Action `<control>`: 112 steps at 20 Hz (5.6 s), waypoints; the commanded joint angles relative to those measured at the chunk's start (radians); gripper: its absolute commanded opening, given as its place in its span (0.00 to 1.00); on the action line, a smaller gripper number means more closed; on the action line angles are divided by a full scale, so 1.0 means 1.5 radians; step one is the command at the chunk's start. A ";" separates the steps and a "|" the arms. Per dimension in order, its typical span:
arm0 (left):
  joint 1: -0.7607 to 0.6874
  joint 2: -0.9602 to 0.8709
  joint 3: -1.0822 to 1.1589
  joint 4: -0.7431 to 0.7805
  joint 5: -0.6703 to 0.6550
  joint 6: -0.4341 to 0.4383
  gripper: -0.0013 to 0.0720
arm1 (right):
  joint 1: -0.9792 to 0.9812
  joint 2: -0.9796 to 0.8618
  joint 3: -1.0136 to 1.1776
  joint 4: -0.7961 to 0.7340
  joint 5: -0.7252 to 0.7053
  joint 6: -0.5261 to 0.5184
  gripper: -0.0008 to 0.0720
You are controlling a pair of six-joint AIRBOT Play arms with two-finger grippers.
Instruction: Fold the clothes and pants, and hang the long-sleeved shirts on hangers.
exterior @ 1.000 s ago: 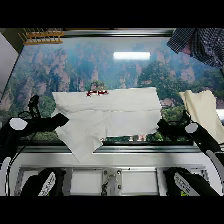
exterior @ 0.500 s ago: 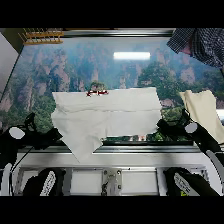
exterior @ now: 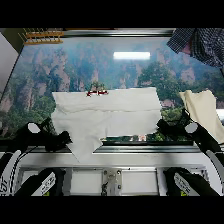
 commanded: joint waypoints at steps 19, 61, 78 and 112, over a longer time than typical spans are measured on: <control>0.032 0.334 -0.001 -0.029 -0.263 0.046 0.03 | 0.002 0.034 0.223 -0.257 0.444 -0.038 0.02; -0.270 -0.214 0.375 -0.221 0.128 0.130 0.03 | -0.202 -0.452 0.513 0.093 0.352 -0.411 0.88; -0.356 -0.246 0.398 -0.221 0.180 0.068 0.03 | -0.127 -0.377 0.539 -0.097 0.376 -0.302 0.02; -0.403 -0.539 0.914 -0.122 0.016 0.038 0.03 | 0.250 -0.232 0.898 -0.075 0.558 -0.124 0.02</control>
